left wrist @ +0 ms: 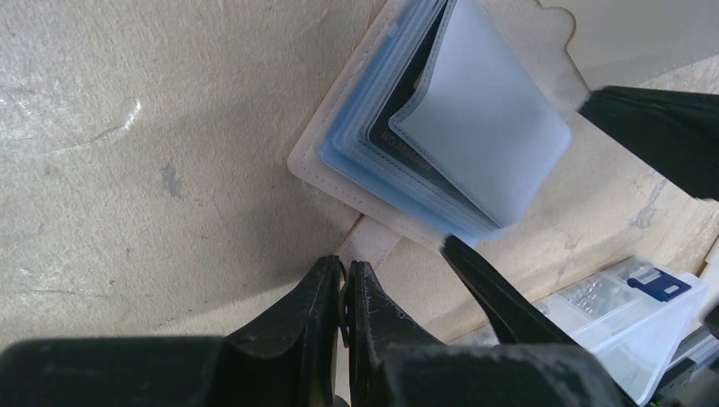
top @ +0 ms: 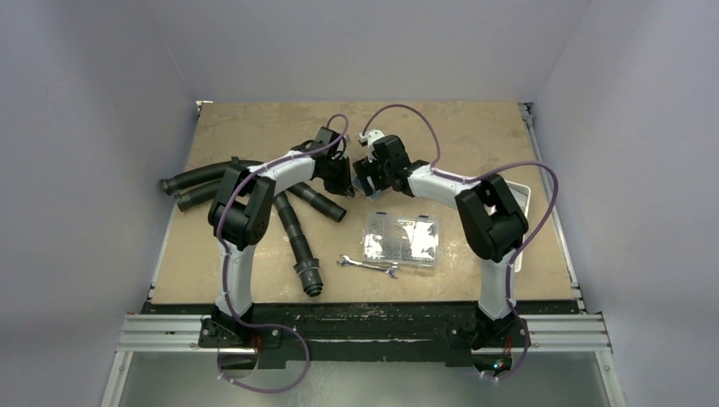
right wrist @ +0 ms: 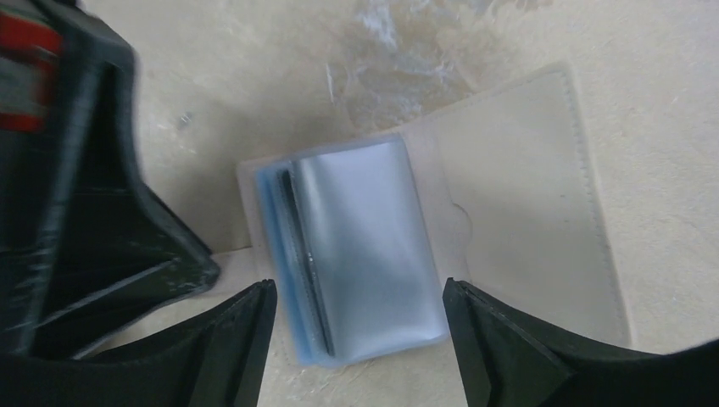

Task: Put the credit cards into the card holder
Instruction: Open the card holder at the center of the board.

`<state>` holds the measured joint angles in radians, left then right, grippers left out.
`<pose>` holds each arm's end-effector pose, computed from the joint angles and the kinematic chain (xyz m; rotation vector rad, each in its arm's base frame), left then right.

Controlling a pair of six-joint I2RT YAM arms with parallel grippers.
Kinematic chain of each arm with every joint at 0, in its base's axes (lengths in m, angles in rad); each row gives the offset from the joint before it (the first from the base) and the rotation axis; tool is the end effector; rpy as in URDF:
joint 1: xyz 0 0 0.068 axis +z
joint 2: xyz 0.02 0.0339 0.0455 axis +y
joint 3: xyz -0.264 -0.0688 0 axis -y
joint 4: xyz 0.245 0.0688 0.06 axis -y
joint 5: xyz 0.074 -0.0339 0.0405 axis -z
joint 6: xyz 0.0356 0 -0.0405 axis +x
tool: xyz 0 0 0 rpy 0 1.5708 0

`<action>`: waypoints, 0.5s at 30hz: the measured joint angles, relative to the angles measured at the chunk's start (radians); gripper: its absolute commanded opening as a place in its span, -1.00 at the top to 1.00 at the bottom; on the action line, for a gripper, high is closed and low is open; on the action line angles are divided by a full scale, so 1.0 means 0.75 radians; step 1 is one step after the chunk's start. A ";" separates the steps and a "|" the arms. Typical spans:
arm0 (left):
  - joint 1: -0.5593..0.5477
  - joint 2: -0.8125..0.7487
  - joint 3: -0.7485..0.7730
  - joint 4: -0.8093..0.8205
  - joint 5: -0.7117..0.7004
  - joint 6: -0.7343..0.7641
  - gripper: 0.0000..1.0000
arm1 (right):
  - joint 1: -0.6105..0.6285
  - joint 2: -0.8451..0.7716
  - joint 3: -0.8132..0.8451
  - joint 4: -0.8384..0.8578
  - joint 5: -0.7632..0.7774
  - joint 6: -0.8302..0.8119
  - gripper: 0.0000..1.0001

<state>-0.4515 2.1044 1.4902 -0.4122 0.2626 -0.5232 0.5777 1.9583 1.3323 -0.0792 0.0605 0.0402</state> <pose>0.3966 -0.2026 0.1559 0.0027 2.7054 -0.6688 0.3671 0.2368 0.1920 -0.5765 2.2136 0.2554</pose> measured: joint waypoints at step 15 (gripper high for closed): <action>0.000 0.012 0.028 -0.004 -0.008 0.001 1.00 | 0.025 0.089 0.021 0.051 0.236 -0.050 -0.34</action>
<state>-0.4515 2.1136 1.5112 -0.4149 0.2569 -0.5228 0.5964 2.0247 1.3483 -0.0406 0.2375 0.0029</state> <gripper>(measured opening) 0.102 0.724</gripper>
